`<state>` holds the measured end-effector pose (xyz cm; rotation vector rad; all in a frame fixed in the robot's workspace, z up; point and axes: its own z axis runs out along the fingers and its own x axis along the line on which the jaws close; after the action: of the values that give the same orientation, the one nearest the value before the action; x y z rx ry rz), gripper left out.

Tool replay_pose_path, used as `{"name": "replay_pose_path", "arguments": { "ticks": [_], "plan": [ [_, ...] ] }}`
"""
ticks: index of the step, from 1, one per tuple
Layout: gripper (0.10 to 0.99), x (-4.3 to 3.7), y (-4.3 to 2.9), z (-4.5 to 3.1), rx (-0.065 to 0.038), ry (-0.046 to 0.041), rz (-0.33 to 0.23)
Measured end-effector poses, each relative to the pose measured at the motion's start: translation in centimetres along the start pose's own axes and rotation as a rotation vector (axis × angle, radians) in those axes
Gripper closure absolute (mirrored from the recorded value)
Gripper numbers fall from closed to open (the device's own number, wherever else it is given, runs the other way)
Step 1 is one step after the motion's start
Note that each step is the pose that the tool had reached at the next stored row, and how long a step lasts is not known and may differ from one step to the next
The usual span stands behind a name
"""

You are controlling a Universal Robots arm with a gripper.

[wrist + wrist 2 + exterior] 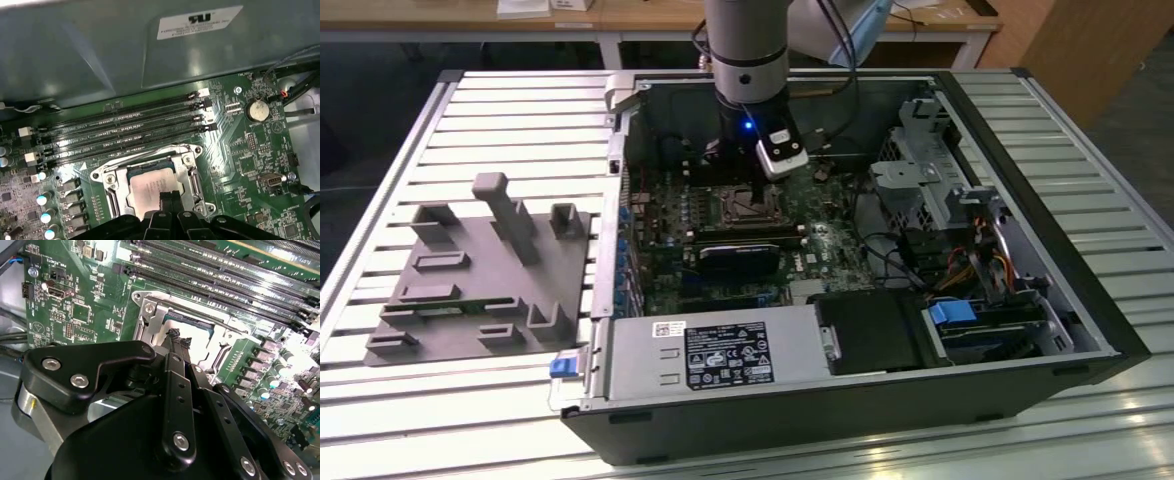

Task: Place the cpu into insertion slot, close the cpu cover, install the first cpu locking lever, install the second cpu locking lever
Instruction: 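Install the first cpu locking lever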

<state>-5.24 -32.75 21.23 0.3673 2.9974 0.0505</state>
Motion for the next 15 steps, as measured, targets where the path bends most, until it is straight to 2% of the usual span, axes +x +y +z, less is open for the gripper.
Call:
{"name": "replay_pose_path", "arguments": {
  "ticks": [8,15],
  "plan": [
    [0.98,-0.02,-0.08,-0.07,0.0,0.0001,0.0],
    [0.98,-0.14,-0.03,-1.04,0.0,0.0,0.0]
  ]
}}
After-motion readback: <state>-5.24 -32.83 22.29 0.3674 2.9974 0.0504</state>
